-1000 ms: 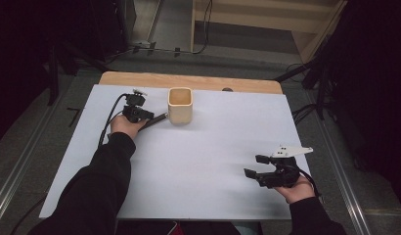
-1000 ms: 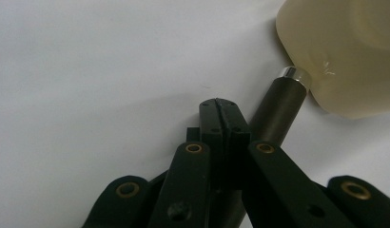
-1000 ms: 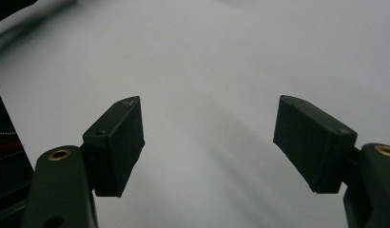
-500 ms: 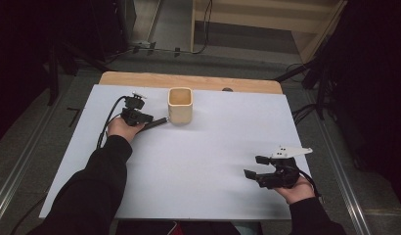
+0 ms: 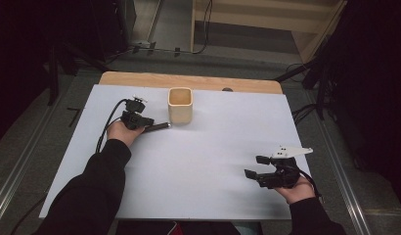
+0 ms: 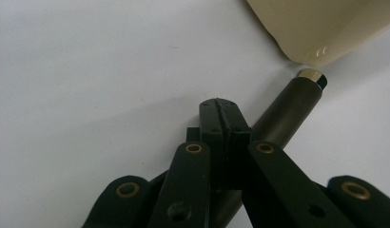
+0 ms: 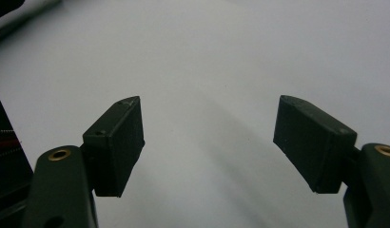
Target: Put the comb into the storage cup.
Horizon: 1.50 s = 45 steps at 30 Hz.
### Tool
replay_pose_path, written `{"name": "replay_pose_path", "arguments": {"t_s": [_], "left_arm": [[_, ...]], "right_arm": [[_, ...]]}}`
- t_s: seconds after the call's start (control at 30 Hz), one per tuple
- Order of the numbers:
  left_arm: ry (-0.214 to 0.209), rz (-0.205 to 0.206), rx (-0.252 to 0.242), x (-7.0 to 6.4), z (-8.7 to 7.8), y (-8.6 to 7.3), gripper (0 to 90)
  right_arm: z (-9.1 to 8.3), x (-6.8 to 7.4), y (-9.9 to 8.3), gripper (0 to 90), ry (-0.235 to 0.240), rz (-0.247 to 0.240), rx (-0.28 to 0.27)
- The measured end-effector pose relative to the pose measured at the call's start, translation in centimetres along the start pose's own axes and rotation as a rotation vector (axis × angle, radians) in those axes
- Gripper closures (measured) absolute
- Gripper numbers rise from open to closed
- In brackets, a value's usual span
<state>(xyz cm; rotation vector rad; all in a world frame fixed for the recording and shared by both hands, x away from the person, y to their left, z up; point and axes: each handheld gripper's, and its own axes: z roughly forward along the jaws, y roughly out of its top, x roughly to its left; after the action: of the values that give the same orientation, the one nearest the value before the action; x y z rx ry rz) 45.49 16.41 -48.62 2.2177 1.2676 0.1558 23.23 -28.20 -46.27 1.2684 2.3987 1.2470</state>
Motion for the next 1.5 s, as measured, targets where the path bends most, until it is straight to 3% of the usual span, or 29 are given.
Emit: {"name": "replay_pose_path", "arguments": {"t_s": [0.9,1.5], "left_arm": [[-0.052,0.073,0.002,-2.7,-0.6,-2.2,90.0],[-0.092,0.085,0.013,-3.5,-1.7,-4.2,90.0]], "right_arm": [[0.3,0.0,-0.1,23.4,0.007,0.001,0.012],[0.2,-0.1,-0.1,23.4,0.005,0.003,0.012]]}}
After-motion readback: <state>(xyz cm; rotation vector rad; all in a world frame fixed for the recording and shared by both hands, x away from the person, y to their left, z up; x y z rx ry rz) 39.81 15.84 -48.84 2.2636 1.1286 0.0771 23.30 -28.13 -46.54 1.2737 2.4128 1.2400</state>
